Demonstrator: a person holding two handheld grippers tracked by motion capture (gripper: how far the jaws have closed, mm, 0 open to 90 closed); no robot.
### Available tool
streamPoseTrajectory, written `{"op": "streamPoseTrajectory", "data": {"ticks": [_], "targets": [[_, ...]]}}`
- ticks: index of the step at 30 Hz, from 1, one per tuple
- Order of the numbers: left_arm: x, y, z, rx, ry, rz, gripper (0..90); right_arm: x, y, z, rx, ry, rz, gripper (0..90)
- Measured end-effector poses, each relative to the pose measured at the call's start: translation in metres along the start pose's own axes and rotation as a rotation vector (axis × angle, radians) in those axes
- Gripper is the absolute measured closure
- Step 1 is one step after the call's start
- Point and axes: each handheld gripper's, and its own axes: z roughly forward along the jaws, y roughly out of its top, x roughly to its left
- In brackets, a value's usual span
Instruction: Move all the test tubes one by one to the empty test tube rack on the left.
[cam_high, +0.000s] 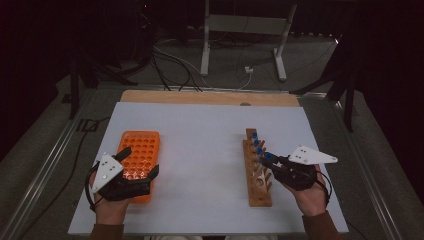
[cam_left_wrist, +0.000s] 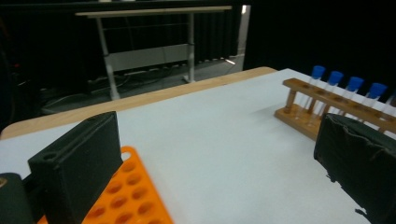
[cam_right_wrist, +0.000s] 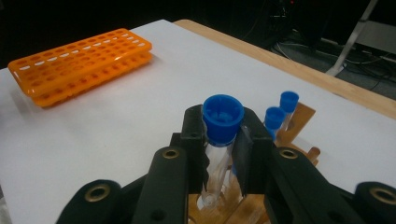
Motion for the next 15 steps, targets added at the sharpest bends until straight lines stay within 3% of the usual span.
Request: {"op": "streamPoseTrajectory", "data": {"ticks": [7,15], "targets": [[-0.008,0.005,0.01,-0.005,-0.033,0.013,1.8,0.002,0.011,-0.001,-0.011,0.012,-0.008,76.4],[-0.019,0.009,0.028,-0.008,-0.074,0.025,1.8,0.009,0.023,0.01,-0.018,0.042,-0.012,76.4]]}}
